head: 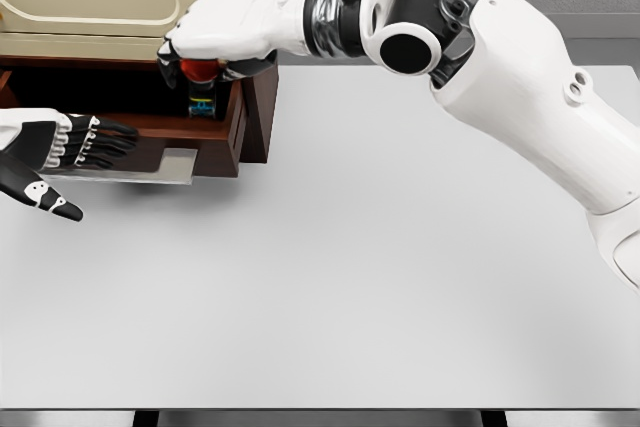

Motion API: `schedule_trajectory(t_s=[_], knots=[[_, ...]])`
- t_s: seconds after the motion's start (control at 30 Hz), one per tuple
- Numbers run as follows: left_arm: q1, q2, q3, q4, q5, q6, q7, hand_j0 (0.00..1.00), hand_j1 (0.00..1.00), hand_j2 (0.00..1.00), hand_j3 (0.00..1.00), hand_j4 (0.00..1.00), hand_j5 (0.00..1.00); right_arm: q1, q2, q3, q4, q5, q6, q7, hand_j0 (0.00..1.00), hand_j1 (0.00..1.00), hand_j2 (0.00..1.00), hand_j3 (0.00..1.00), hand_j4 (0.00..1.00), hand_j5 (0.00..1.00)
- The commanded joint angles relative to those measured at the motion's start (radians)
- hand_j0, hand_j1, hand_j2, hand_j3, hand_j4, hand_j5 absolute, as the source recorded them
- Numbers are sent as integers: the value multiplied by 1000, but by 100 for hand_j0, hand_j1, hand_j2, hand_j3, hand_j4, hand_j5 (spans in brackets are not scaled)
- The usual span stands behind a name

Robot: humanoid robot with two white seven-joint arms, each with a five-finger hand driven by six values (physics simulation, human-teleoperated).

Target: Open the cabinet drawer with left arm, and place a switch into the drawer with right arm

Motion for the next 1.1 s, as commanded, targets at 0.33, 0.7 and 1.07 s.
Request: schedule_trajectory(t_s=[0.33, 0.7, 1.07], knots=[[-2, 1, -2, 1, -6, 0, 1, 100, 100, 100, 100, 100, 100, 0, -37, -9, -79, -9, -6, 0, 100, 100, 100, 100, 100, 100], [-3, 4, 1, 1, -6, 0, 1, 100, 100, 100, 100, 100, 100, 54, -381, -34, -190, -281, -260, 0, 100, 100, 100, 100, 100, 100], [-11, 38, 84, -1, 40, -3, 1, 100, 100, 100, 100, 100, 100, 233, -577, -136, -98, -282, -268, 0, 100, 100, 100, 100, 100, 100]])
